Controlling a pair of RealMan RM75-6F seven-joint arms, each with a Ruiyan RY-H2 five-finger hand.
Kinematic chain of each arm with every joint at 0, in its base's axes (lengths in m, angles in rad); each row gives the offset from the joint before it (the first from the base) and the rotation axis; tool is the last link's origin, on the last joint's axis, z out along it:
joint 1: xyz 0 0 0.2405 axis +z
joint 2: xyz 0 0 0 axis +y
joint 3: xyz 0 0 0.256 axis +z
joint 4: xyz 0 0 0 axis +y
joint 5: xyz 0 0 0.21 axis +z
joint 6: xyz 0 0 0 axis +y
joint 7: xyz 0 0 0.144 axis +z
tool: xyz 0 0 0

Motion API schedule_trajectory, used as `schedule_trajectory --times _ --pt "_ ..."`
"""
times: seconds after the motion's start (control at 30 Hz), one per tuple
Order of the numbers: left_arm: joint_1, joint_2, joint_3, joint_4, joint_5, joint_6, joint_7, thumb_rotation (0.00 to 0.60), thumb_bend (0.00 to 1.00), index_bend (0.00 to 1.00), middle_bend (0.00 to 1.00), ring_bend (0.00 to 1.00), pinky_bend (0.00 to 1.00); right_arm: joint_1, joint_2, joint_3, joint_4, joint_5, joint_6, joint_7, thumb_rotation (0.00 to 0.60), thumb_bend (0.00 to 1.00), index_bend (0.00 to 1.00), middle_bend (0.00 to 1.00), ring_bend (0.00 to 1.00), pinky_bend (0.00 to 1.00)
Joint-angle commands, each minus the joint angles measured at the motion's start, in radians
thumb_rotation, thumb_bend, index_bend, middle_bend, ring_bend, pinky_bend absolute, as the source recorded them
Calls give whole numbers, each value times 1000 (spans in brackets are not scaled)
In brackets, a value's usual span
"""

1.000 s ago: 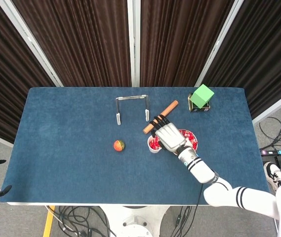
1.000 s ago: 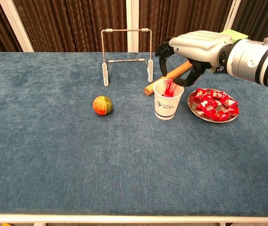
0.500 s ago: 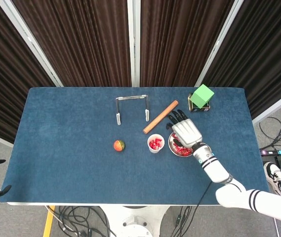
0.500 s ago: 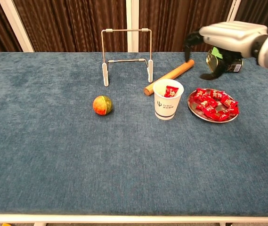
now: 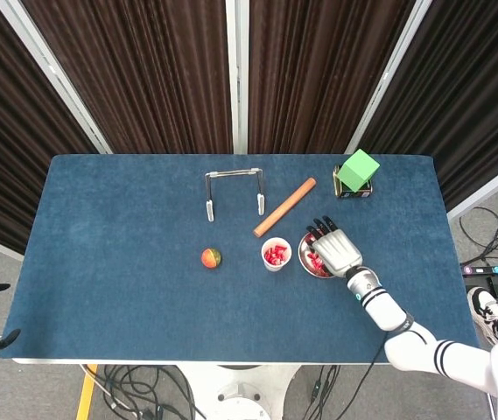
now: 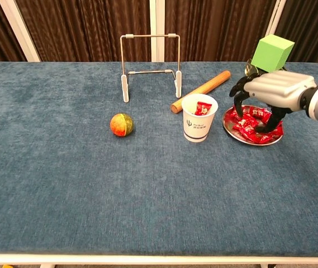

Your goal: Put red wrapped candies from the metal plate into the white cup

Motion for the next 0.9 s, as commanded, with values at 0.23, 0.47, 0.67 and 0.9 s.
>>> schedule_trajectory --times 0.23,0.47,0.67,0.9 --pt "-1 -2 -1 5 -4 -5 -3 600 0 317 187 108 186 -7 -79 -11 114 -35 -11 22 600 191 444 127 0 7" --pt "1 -6 0 12 -5 -6 -10 600 0 317 187 108 187 -5 -108 1 158 -46 -18 42 600 311 505 138 0 8" --pt "1 -6 -1 15 -4 -5 -14 600 0 317 187 108 187 -10 -76 23 130 -57 11 56 600 382 568 153 0 9" --pt "-3 -3 -4 13 3 -3 -12 600 0 317 187 108 186 -19 69 86 -94 -100 115 92 600 382 568 157 0 8"
